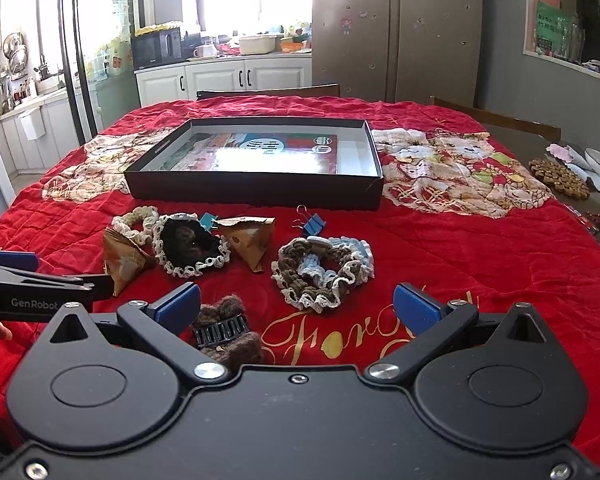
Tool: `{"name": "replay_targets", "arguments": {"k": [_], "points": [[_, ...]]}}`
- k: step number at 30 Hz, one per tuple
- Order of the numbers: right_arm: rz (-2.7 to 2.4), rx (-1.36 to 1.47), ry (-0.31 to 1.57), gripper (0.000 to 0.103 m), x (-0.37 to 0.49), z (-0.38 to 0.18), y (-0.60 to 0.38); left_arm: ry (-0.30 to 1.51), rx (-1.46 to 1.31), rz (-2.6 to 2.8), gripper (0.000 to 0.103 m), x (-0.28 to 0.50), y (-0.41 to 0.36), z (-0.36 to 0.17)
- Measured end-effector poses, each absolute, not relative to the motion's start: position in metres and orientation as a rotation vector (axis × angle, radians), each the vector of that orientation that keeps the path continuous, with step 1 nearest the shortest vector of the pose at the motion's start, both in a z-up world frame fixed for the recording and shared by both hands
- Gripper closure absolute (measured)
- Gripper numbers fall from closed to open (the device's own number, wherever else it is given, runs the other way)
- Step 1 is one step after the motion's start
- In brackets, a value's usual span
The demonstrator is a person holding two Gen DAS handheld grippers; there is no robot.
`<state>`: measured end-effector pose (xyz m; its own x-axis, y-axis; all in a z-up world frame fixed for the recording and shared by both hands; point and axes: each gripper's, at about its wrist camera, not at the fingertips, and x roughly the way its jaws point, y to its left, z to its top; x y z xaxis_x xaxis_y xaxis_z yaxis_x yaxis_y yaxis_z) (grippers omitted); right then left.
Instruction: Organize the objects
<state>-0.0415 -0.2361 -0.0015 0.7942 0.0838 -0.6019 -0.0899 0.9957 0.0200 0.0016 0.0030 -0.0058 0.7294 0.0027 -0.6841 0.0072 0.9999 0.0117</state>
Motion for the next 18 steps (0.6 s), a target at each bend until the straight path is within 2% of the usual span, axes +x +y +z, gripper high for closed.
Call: {"name": "replay_targets", "arguments": {"k": [18], "points": [[0.168, 0.013, 0.586, 0.000, -0.0477, -0.0041, -0.2382, 0.727, 0.083, -0.052, 0.000, 0.0094, -0.0014, -0.0119]]}}
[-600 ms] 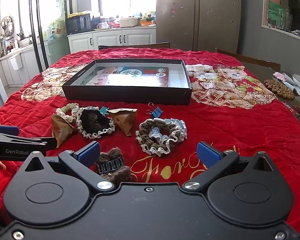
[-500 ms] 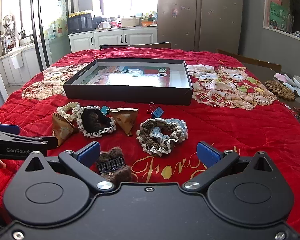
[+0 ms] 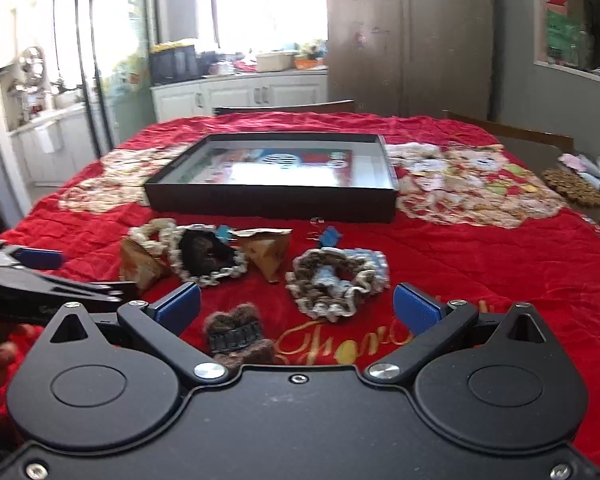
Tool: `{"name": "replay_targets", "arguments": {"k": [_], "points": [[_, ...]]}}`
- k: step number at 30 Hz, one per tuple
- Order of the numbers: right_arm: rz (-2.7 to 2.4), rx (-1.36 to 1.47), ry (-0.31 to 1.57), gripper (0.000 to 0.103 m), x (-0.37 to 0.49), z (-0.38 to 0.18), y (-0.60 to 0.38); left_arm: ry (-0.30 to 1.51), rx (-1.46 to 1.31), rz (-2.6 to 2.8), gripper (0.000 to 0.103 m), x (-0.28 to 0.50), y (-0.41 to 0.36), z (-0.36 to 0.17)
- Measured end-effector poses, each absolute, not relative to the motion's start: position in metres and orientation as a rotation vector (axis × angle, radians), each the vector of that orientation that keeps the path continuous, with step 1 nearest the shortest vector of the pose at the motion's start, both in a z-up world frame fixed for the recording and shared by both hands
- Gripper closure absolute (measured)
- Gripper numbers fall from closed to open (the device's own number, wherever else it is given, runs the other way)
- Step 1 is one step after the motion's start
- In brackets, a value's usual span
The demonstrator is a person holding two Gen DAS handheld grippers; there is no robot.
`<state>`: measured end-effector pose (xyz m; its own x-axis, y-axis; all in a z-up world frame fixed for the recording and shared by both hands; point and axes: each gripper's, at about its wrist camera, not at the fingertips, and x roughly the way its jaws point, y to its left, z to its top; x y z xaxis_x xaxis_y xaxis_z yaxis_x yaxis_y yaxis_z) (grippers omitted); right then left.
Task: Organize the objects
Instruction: 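Close the right gripper on the brown fuzzy claw clip while the left gripper grasps the tan triangular pouch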
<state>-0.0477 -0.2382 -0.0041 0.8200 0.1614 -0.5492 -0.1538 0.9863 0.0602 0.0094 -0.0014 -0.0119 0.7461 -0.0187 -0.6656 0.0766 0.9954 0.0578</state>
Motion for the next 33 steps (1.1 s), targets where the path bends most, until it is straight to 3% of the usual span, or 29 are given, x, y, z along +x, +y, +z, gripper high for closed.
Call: {"name": "replay_targets", "arguments": {"k": [9, 13, 15, 23, 28, 33], "points": [[0.247, -0.108, 0.662, 0.019, -0.042, -0.027, -0.217, 0.720, 0.091, -0.088, 0.000, 0.026, 0.001, -0.025], [0.267, -0.098, 0.694, 0.029, -0.037, -0.036, -0.216, 0.722, 0.101, -0.108, 0.005, 0.031, 0.000, -0.030], [0.275, -0.094, 0.705, 0.030, -0.035, -0.039, -0.218, 0.719, 0.104, -0.108, 0.007, 0.033, 0.001, -0.031], [0.321, -0.089, 0.728, 0.047, -0.027, -0.048, -0.215, 0.733, 0.067, -0.153, 0.025, 0.042, 0.006, -0.034], [0.334, -0.065, 0.729, 0.061, -0.024, -0.048, -0.219, 0.723, 0.081, -0.168, 0.043, 0.043, 0.003, -0.034], [0.354, -0.063, 0.728, 0.066, -0.022, -0.048, -0.219, 0.724, 0.062, -0.175, 0.049, 0.046, 0.006, -0.034]]}}
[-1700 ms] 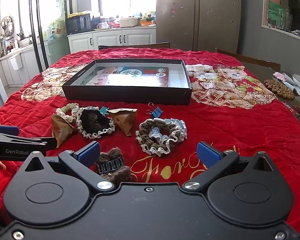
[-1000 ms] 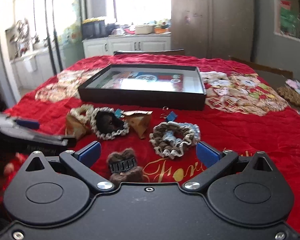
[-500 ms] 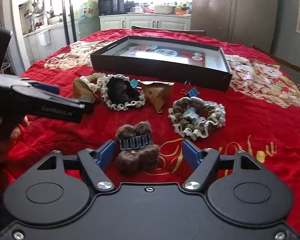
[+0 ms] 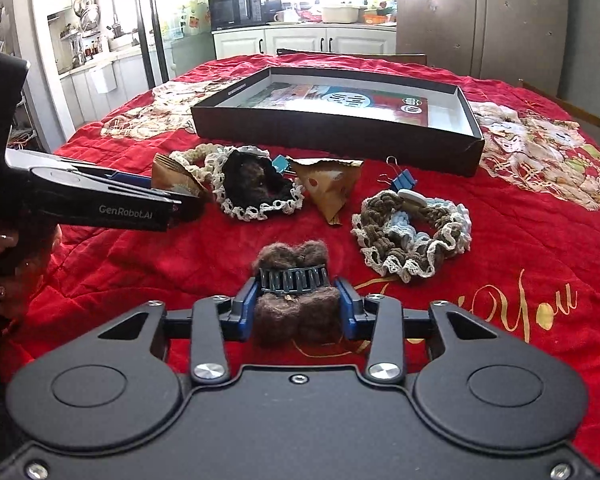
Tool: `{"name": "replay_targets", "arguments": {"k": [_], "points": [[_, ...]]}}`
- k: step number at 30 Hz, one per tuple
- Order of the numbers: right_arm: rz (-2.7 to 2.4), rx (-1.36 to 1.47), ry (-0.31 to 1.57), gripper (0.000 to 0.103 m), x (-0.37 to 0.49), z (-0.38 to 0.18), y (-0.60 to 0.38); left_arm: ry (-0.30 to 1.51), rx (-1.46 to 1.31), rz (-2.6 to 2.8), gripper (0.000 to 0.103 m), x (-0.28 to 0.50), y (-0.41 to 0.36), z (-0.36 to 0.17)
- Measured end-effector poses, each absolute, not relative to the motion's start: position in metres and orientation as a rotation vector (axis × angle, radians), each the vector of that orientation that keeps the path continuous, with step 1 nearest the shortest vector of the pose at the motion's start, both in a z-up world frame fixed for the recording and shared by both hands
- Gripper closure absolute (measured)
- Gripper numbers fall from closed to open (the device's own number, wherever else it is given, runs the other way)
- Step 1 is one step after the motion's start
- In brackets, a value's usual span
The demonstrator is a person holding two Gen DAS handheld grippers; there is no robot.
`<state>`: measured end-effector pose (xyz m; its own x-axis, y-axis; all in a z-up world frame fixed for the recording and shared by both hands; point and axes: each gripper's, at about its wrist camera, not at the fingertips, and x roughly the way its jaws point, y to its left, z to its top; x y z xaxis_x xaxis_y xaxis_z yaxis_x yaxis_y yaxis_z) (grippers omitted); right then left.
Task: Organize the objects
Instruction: 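Close the right gripper on the brown fuzzy claw clip while the left gripper grasps the tan triangular pouch, then carry the claw clip and the pouch over the open black box with both grippers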
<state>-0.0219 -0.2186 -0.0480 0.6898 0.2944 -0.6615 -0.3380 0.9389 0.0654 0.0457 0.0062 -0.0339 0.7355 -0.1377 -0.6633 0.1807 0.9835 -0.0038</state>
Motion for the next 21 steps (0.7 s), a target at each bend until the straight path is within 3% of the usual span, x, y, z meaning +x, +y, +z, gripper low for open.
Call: {"name": "replay_targets", "arguments": {"k": [21], "points": [[0.349, -0.065, 0.637, 0.067, -0.010, -0.013, -0.231, 0.677, 0.025, -0.241, 0.054, 0.042, 0.015, 0.002]]}}
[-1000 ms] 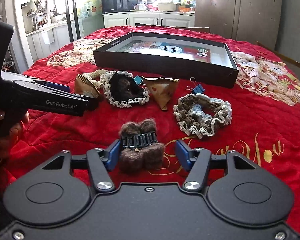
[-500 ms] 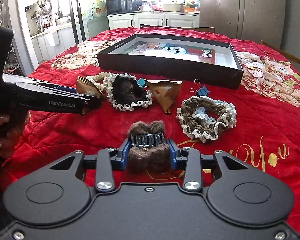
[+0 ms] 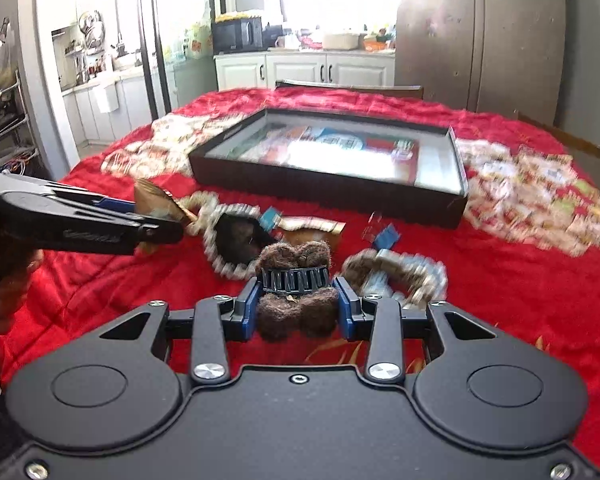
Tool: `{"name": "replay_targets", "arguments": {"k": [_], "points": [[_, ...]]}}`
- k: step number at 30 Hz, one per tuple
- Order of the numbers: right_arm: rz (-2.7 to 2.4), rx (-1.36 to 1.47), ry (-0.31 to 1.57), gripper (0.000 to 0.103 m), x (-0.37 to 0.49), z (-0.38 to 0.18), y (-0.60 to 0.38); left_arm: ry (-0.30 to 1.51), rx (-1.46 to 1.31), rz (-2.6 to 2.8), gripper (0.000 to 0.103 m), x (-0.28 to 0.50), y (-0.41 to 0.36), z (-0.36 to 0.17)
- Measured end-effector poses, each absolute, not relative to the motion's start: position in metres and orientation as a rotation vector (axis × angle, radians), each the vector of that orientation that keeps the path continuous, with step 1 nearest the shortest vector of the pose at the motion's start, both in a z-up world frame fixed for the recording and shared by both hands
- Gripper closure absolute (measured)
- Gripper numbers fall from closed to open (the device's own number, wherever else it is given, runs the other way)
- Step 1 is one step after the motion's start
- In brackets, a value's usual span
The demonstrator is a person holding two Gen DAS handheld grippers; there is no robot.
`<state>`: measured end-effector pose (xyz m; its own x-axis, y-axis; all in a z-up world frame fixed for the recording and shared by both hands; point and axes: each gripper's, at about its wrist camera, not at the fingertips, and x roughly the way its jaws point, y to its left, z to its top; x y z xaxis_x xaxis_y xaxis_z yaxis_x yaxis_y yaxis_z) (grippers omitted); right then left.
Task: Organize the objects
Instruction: 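Carry the claw clip and the pouch over the open black box with both grippers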
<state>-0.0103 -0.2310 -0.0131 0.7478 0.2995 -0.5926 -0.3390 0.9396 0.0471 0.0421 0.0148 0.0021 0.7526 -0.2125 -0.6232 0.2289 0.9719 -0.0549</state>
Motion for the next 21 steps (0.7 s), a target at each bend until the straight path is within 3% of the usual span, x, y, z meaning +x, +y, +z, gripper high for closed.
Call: {"name": "replay_targets", "arguments": {"k": [11, 21], "points": [[0.223, -0.100, 0.494, 0.067, 0.067, 0.030, -0.242, 0.572, 0.047, -0.206, 0.054, 0.114, 0.003, 0.046], [0.212, -0.068, 0.529, 0.067, 0.157, 0.020, -0.232, 0.588, 0.020, -0.137, 0.054, 0.188, 0.003, 0.034]]}}
